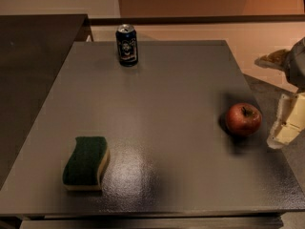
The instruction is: Pick apple
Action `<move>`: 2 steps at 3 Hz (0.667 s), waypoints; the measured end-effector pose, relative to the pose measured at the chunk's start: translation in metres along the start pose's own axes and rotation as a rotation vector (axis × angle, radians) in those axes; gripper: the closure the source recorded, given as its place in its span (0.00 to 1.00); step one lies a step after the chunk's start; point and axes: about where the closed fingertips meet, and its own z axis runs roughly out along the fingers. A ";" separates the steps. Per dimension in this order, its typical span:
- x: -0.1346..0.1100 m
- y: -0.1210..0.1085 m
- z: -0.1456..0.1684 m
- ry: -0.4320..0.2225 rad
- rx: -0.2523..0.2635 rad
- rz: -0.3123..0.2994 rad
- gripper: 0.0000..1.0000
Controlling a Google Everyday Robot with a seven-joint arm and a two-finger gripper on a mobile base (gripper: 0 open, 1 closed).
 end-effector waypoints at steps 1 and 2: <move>-0.001 -0.004 0.011 -0.075 -0.012 -0.006 0.00; -0.004 -0.009 0.019 -0.125 -0.020 -0.006 0.00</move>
Offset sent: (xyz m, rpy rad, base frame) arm 0.0209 0.0107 -0.0200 0.1837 -0.0107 0.0453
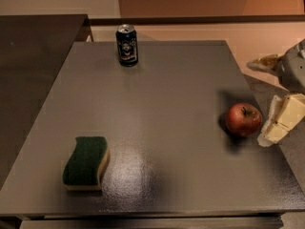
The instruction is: Pick apple
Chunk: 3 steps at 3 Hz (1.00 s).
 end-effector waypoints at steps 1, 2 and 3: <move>0.001 -0.004 0.005 -0.024 -0.005 0.009 0.00; 0.007 -0.004 0.009 -0.020 -0.010 0.019 0.00; 0.018 -0.005 0.015 -0.011 -0.015 0.039 0.00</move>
Offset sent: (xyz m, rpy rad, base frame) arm 0.0071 -0.0117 -0.0242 0.0234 0.0371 -0.0285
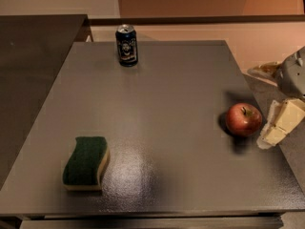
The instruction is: Pick apple
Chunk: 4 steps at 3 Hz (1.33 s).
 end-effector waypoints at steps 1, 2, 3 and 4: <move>0.007 -0.001 0.005 0.005 -0.004 0.013 0.00; 0.012 -0.001 0.015 0.015 -0.024 0.015 0.17; 0.016 0.000 0.024 0.023 -0.046 0.017 0.40; 0.018 0.002 0.031 0.027 -0.063 0.020 0.64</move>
Offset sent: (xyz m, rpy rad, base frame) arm 0.0033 -0.0074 -0.0331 -0.0153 0.0588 -0.0010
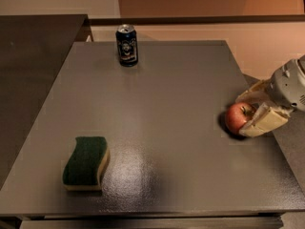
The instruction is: Pick apple
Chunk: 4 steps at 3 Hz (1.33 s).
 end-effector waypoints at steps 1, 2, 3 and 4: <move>-0.002 0.001 -0.004 -0.001 0.006 0.000 0.87; -0.023 0.007 -0.019 -0.026 0.022 -0.029 1.00; -0.054 0.016 -0.034 -0.044 0.031 -0.069 1.00; -0.080 0.022 -0.047 -0.041 0.037 -0.090 1.00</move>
Offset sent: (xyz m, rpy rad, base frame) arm -0.0140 0.0276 0.0586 0.0442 -0.0809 0.0390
